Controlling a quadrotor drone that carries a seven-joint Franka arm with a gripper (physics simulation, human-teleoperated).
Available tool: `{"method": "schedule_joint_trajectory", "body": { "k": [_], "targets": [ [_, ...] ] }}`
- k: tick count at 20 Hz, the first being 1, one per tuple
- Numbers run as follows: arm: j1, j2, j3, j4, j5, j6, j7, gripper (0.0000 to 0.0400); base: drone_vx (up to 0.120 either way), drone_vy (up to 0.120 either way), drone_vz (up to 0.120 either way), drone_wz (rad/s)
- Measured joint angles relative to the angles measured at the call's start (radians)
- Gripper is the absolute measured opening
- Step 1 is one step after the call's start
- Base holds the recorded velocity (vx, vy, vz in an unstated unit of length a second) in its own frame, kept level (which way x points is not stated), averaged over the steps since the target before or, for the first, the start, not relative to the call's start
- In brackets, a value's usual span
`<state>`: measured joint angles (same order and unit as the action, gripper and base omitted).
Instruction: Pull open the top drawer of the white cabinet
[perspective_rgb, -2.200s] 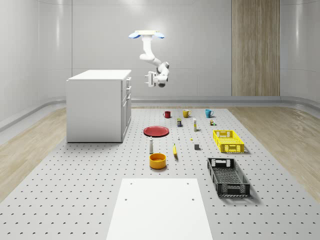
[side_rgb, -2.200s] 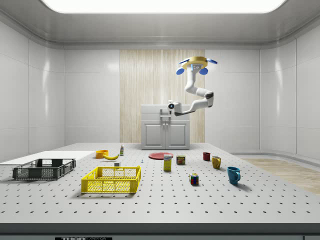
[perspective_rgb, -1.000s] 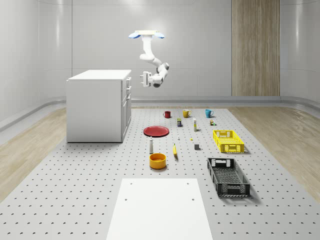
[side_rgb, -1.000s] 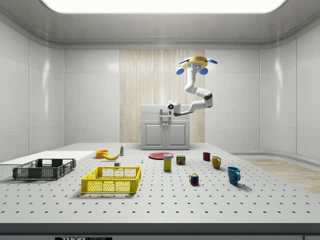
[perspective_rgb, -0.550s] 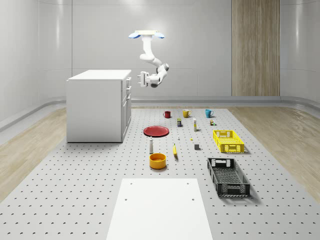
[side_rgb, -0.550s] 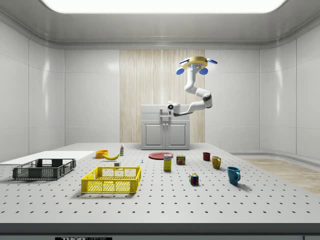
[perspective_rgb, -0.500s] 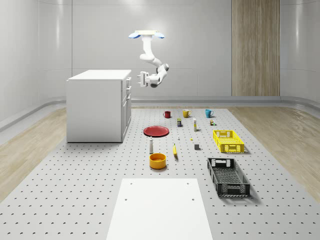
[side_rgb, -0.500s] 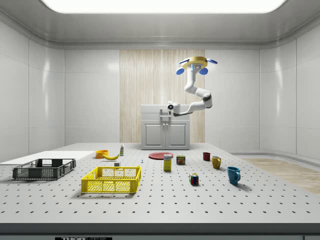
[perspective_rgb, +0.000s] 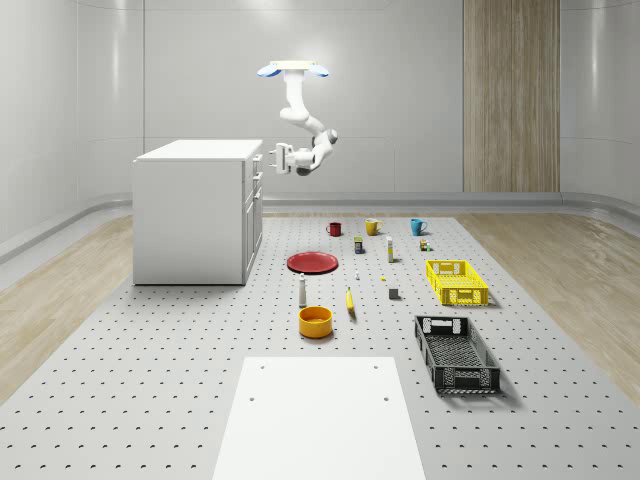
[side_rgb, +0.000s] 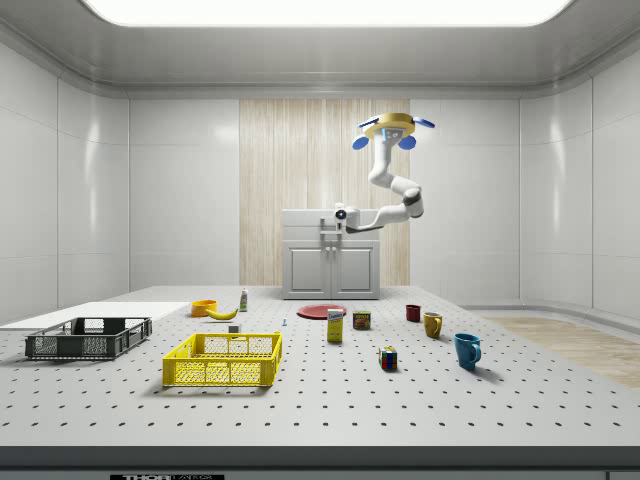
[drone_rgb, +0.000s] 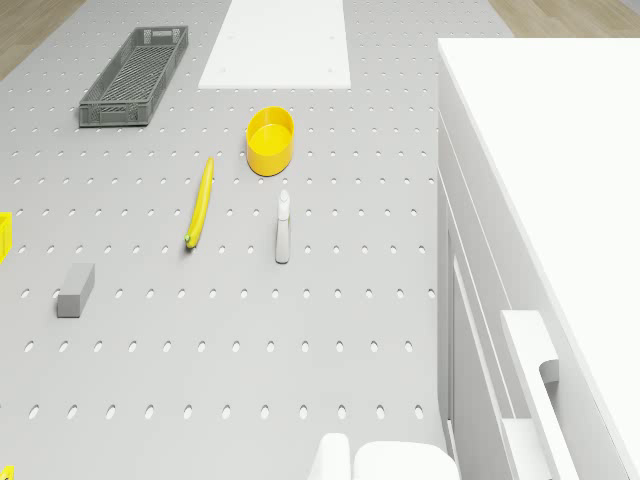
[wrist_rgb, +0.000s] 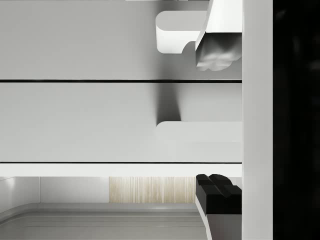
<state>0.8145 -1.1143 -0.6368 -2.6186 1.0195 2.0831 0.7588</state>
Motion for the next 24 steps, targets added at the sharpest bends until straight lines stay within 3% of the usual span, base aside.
{"method": "schedule_joint_trajectory", "body": {
  "k": [8,24],
  "targets": [
    [0.015,0.03,0.041,-0.005,0.058,0.034,-0.027,0.0305,0.0,0.0,0.0,0.0],
    [0.002,0.063,0.07,-0.022,0.117,0.039,-0.074,0.0305,0.0,0.0,0.0,0.0]
  ]
}}
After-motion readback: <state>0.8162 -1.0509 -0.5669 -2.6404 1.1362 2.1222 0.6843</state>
